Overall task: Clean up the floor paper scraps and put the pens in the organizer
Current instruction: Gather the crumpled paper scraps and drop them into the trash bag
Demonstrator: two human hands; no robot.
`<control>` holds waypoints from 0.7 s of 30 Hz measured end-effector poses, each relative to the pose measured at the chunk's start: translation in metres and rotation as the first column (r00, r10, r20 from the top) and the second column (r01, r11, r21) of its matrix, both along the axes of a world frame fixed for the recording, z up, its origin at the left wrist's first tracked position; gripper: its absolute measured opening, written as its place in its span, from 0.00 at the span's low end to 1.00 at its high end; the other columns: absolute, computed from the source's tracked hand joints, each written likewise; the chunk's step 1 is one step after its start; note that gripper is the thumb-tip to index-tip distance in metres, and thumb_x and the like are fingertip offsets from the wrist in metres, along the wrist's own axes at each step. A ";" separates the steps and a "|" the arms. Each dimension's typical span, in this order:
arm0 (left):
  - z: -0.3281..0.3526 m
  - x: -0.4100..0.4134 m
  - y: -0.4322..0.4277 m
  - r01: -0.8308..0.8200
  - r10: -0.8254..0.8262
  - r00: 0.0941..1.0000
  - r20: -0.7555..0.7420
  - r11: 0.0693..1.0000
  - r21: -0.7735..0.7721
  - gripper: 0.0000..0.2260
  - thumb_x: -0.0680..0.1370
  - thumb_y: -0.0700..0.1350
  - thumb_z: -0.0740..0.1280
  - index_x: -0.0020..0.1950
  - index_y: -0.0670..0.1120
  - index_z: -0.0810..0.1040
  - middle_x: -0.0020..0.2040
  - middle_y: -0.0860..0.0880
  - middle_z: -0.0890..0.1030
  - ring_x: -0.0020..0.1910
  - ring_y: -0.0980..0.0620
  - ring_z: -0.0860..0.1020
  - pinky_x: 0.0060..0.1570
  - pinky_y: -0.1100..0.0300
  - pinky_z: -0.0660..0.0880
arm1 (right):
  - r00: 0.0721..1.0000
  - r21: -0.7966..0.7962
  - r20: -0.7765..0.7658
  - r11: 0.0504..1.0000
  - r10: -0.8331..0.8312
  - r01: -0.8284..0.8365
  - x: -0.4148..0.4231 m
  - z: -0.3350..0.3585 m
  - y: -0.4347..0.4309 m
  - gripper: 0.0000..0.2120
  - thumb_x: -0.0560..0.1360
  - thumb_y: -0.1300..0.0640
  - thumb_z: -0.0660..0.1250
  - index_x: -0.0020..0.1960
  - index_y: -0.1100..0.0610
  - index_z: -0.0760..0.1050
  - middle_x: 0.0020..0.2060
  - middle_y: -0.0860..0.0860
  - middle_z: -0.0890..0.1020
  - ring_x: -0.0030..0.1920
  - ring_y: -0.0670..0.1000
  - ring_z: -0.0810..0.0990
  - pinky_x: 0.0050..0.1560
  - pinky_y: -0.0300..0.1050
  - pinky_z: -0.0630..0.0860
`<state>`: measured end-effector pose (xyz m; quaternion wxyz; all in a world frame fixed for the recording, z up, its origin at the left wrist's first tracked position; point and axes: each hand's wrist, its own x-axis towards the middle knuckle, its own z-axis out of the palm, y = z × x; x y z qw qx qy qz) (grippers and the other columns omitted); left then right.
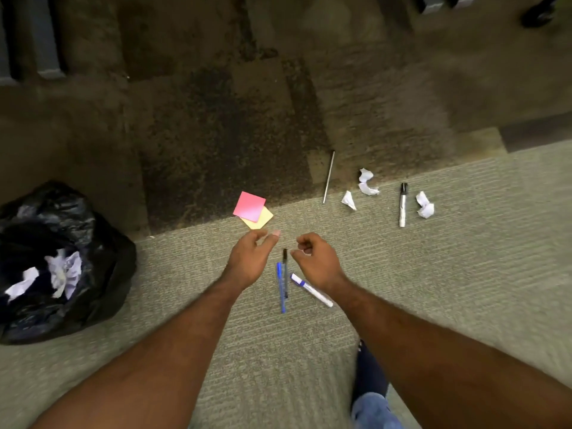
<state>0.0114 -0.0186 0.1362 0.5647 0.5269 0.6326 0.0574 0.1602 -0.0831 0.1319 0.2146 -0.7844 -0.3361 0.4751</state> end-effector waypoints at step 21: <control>-0.092 0.183 -0.016 0.866 -0.668 0.467 -0.579 0.478 0.147 0.37 0.76 0.64 0.63 0.79 0.50 0.55 0.81 0.44 0.50 0.80 0.43 0.50 0.75 0.39 0.50 | 0.892 -0.120 0.399 0.977 0.210 -0.176 0.259 -0.081 -0.089 0.34 0.74 0.50 0.70 0.75 0.56 0.61 0.73 0.55 0.65 0.72 0.58 0.65 0.72 0.54 0.66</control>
